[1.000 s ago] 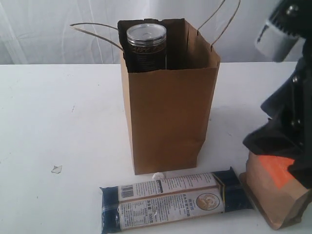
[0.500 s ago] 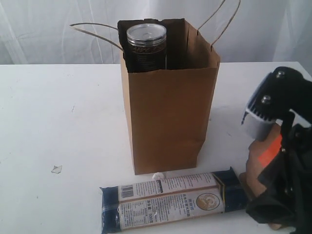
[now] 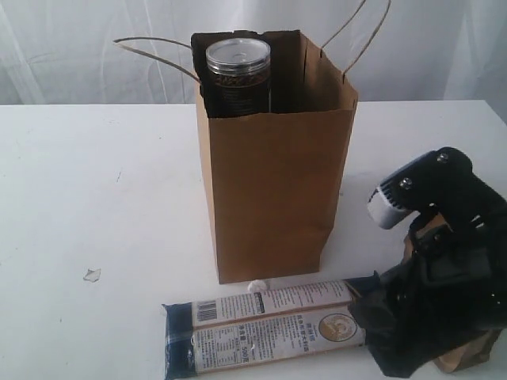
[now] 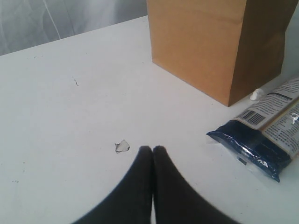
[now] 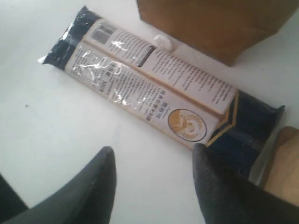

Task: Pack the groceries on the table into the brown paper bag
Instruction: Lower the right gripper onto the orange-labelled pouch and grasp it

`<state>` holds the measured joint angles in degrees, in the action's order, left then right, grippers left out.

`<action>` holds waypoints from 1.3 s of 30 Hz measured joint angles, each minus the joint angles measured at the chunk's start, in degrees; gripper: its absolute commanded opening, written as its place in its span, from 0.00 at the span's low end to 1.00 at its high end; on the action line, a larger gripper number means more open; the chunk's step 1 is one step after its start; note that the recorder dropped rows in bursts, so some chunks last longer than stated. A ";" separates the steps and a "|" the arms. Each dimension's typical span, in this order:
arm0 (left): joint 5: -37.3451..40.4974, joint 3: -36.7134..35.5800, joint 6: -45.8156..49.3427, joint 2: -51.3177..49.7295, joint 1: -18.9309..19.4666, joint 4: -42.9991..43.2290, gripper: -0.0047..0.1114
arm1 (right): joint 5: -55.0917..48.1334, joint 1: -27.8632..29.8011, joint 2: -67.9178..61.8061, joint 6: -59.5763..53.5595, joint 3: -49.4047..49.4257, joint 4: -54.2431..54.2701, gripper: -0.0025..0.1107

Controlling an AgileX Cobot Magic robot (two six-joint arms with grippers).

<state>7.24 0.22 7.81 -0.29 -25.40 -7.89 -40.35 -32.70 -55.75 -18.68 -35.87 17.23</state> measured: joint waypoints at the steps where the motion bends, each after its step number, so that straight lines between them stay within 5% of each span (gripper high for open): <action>1: 0.00 0.00 0.00 0.00 0.00 0.00 0.04 | 1.06 0.00 0.00 1.05 0.17 -1.25 0.44; 13: 0.00 0.00 0.00 0.00 0.00 0.00 0.04 | 3.32 0.00 3.12 11.56 -7.99 -16.36 0.44; 22: 0.00 0.00 0.00 0.00 0.00 0.00 0.04 | -11.43 0.00 4.29 29.57 -11.92 -38.15 0.44; 30: 0.00 0.00 0.00 0.00 0.00 0.00 0.04 | -15.63 0.54 3.05 33.71 -11.92 -35.79 0.44; 39: 0.00 0.00 0.00 0.00 0.00 0.00 0.04 | -13.78 8.34 -6.27 33.95 -11.92 -32.75 0.44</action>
<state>7.24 0.22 7.81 -0.29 -25.40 -7.89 -54.14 -24.36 -62.02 15.27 -47.79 -15.52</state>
